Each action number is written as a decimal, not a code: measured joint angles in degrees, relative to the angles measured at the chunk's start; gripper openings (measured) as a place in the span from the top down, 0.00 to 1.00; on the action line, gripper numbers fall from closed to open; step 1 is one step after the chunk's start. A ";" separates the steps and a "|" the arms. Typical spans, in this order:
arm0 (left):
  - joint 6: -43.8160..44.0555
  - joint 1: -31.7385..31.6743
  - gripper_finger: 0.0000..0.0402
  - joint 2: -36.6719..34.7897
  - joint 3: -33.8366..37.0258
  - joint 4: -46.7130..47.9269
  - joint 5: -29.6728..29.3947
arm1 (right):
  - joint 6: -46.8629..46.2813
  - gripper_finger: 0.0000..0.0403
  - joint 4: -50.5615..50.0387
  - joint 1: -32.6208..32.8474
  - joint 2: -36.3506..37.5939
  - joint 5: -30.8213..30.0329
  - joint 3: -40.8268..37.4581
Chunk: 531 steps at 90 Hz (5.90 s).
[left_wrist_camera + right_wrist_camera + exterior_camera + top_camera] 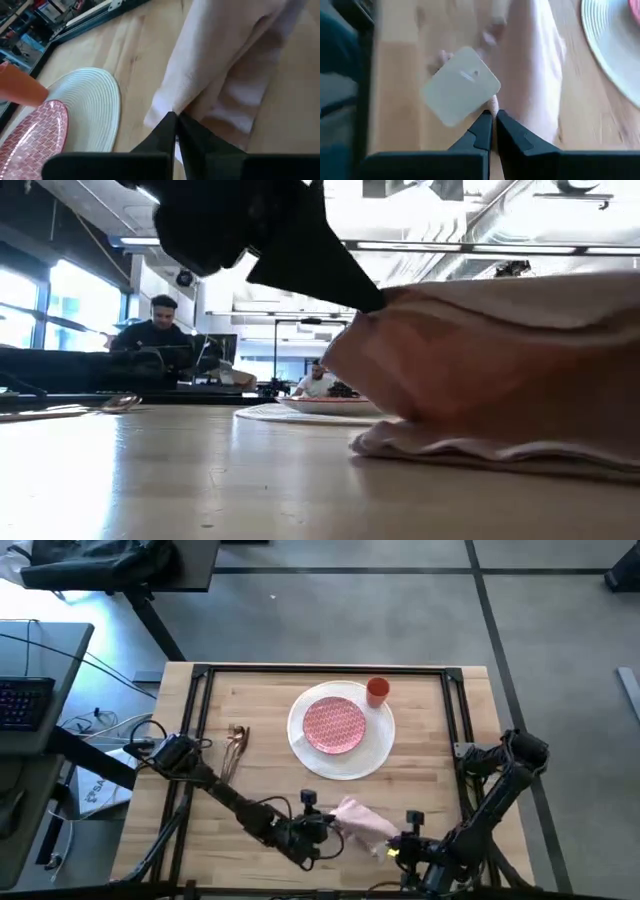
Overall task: Set table place
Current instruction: Fold the napkin
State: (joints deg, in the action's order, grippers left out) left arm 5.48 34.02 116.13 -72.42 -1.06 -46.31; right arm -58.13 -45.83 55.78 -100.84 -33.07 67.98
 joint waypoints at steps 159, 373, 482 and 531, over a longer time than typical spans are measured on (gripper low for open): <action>1.79 0.51 1.00 -5.52 0.00 3.62 3.32 | 27.13 1.00 17.08 -17.87 -1.03 4.84 -0.13; 21.35 -3.78 1.00 -1.32 -5.64 10.84 15.93 | 43.91 0.64 57.20 -12.91 7.13 0.63 -15.91; 14.91 -2.62 1.00 -1.39 -5.68 7.10 16.41 | 24.51 1.00 43.34 -17.06 -0.96 0.55 -7.29; 9.73 -0.09 0.64 -7.90 -5.68 13.21 9.06 | 22.06 1.00 -9.32 -12.32 -0.94 -16.47 20.77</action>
State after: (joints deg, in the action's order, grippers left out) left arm 15.21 33.93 108.23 -78.11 12.15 -37.25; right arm -36.07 -55.16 43.46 -101.78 -49.54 88.75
